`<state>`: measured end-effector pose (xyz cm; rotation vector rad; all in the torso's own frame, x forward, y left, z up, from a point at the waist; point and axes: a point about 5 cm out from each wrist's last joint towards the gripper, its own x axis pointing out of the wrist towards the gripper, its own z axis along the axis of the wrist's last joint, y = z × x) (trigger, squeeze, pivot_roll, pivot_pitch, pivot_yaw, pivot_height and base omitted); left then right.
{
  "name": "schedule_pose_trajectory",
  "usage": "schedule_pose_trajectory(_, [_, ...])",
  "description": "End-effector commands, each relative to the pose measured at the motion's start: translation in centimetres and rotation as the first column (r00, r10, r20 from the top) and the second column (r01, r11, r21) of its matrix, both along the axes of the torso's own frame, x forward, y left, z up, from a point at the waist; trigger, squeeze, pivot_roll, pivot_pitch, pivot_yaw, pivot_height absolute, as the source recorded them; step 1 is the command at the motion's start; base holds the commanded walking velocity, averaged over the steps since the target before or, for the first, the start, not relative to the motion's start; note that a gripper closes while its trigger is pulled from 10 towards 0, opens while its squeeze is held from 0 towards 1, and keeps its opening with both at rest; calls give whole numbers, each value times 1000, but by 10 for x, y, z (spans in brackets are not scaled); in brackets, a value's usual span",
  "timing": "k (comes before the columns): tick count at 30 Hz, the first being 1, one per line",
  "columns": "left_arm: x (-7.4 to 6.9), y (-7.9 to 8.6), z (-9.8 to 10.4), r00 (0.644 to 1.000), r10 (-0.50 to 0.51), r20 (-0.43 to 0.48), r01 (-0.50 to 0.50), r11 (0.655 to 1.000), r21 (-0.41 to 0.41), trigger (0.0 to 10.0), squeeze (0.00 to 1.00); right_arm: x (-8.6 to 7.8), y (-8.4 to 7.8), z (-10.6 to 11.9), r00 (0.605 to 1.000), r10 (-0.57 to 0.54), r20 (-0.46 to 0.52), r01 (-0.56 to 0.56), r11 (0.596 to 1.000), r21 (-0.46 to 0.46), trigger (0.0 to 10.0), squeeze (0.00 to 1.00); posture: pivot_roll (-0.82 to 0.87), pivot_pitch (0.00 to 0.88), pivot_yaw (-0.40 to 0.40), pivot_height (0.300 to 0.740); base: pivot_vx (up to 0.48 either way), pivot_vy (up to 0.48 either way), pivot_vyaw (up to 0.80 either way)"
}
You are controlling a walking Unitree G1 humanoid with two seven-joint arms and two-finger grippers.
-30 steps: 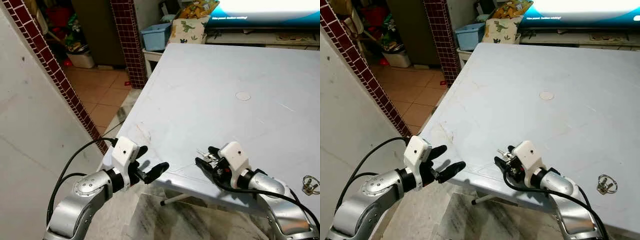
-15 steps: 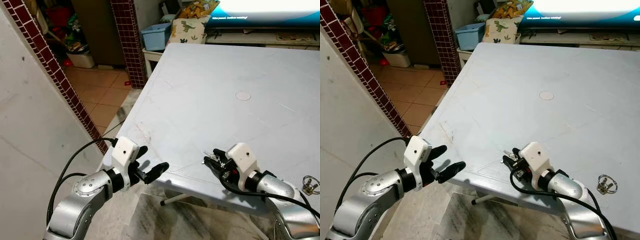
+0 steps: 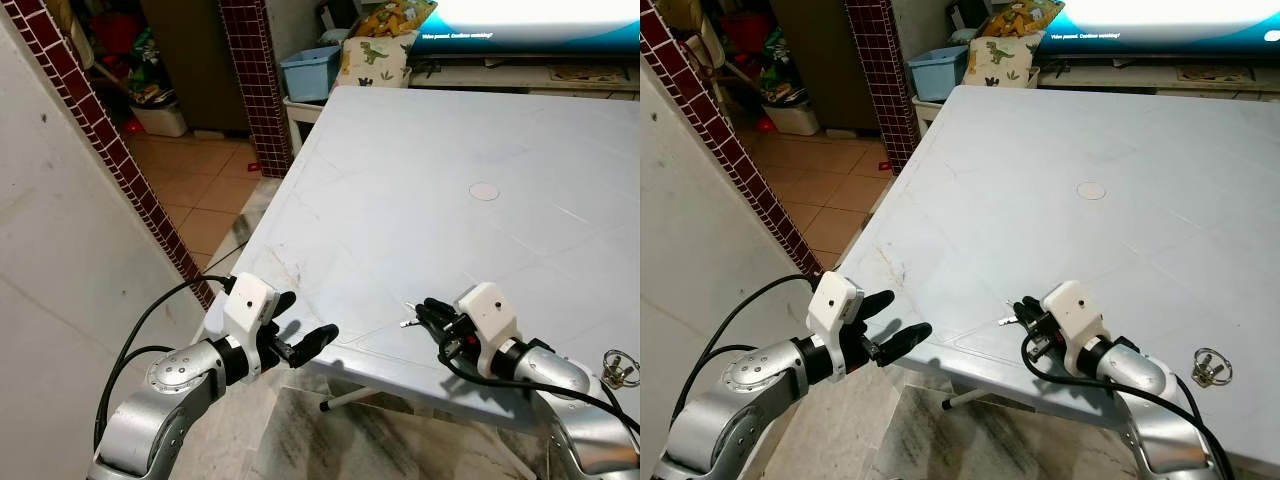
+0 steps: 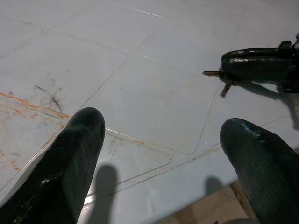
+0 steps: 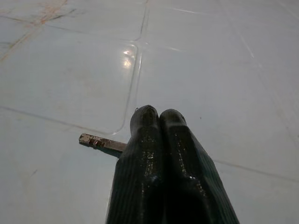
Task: Hang keys on a hook
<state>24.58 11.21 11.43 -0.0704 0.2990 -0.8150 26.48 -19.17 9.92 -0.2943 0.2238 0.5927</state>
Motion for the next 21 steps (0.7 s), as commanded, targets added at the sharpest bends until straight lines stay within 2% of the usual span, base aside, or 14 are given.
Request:
schedule_pose_trajectory(1, [2,3,1,1000,11,11,-11,1000,20,10000,0,5,3,1,999,-24,25,24,1000,-3,0,0,9,48,125,740,0,0,0])
schedule_pose_trajectory(6, [3,4,1,999,28,20,-28,999,22,10000,0,13,4,12,992,-71,104,72,997,-4,0,0,9,41,122,740,0,0,0])
schedule_pose_trajectory(13, [6,3,0,998,53,35,-54,998,29,10000,0,26,7,37,959,-123,254,128,992,0,0,0,2,32,117,740,0,0,0])
schedule_pose_trajectory(18, [12,5,1,990,117,73,-121,992,42,10000,0,38,8,67,884,-168,435,206,978,-40,0,0,0,26,113,740,0,0,0])
schedule_pose_trajectory(20, [16,7,2,985,147,90,-151,987,47,10000,0,43,7,78,837,-174,519,250,965,-80,0,0,0,22,110,740,0,0,0])
schedule_pose_trajectory(21, [16,7,2,985,147,90,-151,987,47,10000,0,43,7,78,837,-174,519,250,965,-80,0,0,0,22,110,740,0,0,0])
